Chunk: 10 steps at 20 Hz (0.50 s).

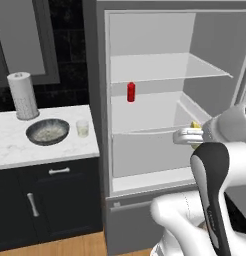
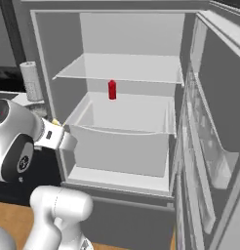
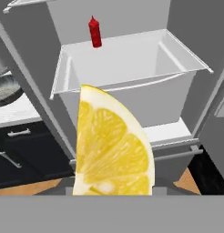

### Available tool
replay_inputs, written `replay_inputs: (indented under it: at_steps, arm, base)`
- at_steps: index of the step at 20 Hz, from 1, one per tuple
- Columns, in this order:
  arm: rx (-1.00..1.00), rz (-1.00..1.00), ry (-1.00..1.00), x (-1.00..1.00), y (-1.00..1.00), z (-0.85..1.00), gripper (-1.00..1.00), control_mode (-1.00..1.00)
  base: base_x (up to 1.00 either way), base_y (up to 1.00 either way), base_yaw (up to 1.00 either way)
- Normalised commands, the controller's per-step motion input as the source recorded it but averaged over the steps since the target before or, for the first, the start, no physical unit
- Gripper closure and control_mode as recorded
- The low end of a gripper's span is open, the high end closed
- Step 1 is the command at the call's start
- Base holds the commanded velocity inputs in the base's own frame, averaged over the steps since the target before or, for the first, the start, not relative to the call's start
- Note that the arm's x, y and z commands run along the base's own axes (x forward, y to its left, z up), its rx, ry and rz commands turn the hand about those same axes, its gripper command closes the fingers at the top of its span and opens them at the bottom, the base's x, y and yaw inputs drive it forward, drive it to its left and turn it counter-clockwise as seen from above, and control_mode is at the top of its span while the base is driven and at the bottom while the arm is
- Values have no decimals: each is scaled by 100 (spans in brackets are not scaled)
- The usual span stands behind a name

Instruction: Grab a lemon wedge from the fridge and one ice cube from the ice bowl, and put them in the glass of lemonade.

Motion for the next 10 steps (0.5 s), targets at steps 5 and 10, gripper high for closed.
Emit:
replay_inputs:
  at_steps: [5, 10]
  arm:
    - [0, 0, 0, 0, 0, 0, 100, 100]
    - [0, 0, 0, 0, 0, 0, 100, 100]
  base:
    - [8, 100, -5]
    - [0, 95, -16]
